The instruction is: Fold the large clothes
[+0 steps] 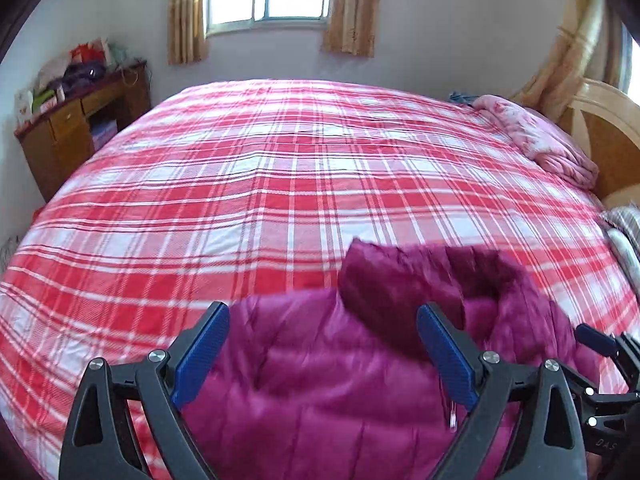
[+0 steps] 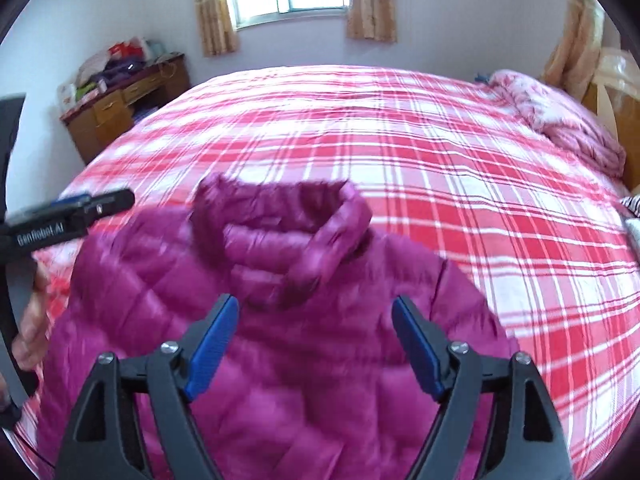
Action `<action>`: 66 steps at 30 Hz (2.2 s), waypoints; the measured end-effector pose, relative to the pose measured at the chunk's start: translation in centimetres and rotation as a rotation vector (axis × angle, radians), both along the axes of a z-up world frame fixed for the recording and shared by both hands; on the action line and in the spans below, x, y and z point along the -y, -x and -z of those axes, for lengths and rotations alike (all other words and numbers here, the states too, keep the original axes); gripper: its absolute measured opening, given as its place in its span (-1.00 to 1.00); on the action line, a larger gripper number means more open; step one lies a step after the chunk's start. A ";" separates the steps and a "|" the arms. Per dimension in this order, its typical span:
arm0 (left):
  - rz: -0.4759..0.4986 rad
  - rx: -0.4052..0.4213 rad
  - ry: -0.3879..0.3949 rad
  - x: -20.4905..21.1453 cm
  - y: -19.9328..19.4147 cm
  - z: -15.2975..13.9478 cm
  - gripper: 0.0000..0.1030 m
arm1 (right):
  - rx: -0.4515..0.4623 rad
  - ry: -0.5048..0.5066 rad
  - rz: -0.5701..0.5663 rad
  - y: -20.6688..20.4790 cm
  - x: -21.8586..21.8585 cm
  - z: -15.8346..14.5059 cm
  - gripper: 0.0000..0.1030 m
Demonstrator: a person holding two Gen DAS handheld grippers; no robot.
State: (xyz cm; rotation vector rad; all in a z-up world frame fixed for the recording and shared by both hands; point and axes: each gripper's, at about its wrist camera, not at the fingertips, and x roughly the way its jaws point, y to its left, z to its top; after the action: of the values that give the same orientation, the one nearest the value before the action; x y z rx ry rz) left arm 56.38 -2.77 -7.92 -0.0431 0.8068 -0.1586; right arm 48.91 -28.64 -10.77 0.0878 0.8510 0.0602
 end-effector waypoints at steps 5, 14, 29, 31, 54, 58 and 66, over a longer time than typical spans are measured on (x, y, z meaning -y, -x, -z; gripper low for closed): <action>0.003 -0.046 0.004 1.9 -4.6 1.1 0.84 | -0.024 0.008 0.016 -4.5 0.9 0.3 0.58; 0.106 -0.080 -0.149 5.1 -6.8 4.4 0.44 | -0.157 0.120 -0.027 -8.3 1.1 3.1 -0.31; 0.267 -0.091 -0.151 1.4 2.1 5.4 -0.92 | -0.119 0.139 -0.028 -1.5 3.4 4.6 -0.76; 0.285 -0.087 -0.162 1.5 2.8 5.9 -0.92 | -0.120 0.126 -0.026 -1.3 3.7 5.1 -0.76; 0.092 -0.075 -0.078 4.4 -2.5 6.2 0.60 | -0.020 0.042 -0.029 -0.2 4.4 6.7 -0.72; 0.085 -0.112 -0.064 3.8 -2.2 8.1 0.60 | 0.003 0.009 -0.030 0.6 4.9 5.5 -0.43; 0.092 -0.088 -0.060 3.7 -1.8 8.7 0.61 | 0.173 0.001 0.111 4.1 5.0 -1.5 0.17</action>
State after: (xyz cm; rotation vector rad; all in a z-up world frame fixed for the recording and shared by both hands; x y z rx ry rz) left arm 58.19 -6.44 -16.64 0.0443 0.9017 -0.2205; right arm 44.85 -33.62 -9.31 0.1272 0.6721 -0.0360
